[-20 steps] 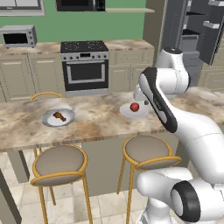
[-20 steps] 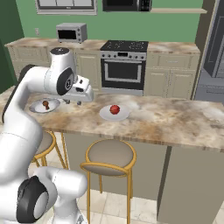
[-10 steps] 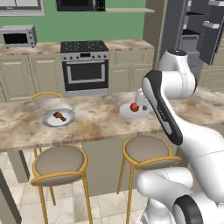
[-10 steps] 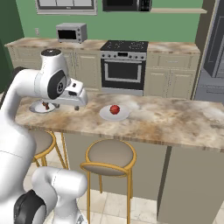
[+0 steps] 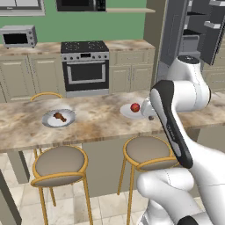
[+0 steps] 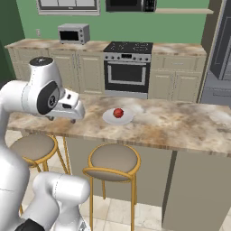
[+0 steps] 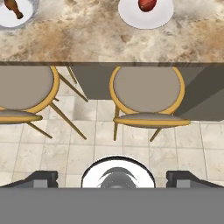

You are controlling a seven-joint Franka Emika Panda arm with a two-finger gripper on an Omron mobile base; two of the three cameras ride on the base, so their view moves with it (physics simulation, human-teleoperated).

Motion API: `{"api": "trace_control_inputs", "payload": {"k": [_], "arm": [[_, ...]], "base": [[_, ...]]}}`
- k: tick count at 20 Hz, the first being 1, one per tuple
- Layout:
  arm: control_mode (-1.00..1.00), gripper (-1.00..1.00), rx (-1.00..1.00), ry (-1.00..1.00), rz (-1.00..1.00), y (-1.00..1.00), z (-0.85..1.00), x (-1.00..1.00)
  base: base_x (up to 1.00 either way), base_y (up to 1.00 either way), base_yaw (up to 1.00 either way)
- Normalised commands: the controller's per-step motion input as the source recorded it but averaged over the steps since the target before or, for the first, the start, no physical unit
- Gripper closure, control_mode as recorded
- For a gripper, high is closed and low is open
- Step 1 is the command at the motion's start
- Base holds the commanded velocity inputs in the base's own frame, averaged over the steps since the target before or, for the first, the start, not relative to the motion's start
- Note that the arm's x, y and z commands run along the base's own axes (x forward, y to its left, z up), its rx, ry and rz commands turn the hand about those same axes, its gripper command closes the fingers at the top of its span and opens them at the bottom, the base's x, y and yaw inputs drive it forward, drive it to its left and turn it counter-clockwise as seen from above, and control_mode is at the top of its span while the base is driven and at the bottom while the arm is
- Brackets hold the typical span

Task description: Transport the chicken drumstick and onion to the fridge. Place the chicken drumstick on the rack containing meat and place the onion on the rack containing the vegetable, ensuring meats and vegetables are on different racks.

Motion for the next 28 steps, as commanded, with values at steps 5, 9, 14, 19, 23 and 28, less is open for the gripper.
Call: {"api": "trace_control_inputs", "payload": {"k": [5,9,14,19,23,28], "arm": [[-1.0,-1.0,0.0,0.0,-0.02,0.0,0.0,-0.16],[-1.0,-1.0,0.0,0.0,0.0,0.0,0.01,-0.3],[-1.0,-1.0,0.0,0.0,0.0,0.0,0.01,-0.39],[-1.0,-1.0,0.0,0.0,0.0,0.0,0.02,-0.51],[1.0,-1.0,-0.01,-0.03,0.0,0.08,0.01,-0.16],[1.0,-1.0,0.0,0.0,0.0,0.0,0.0,0.0]], "base": [[0.0,0.0,0.0],[0.0,0.0,0.0],[0.0,0.0,0.0],[0.0,0.0,0.0],[-0.08,0.27,0.0],[-0.08,1.0,0.0]]}}
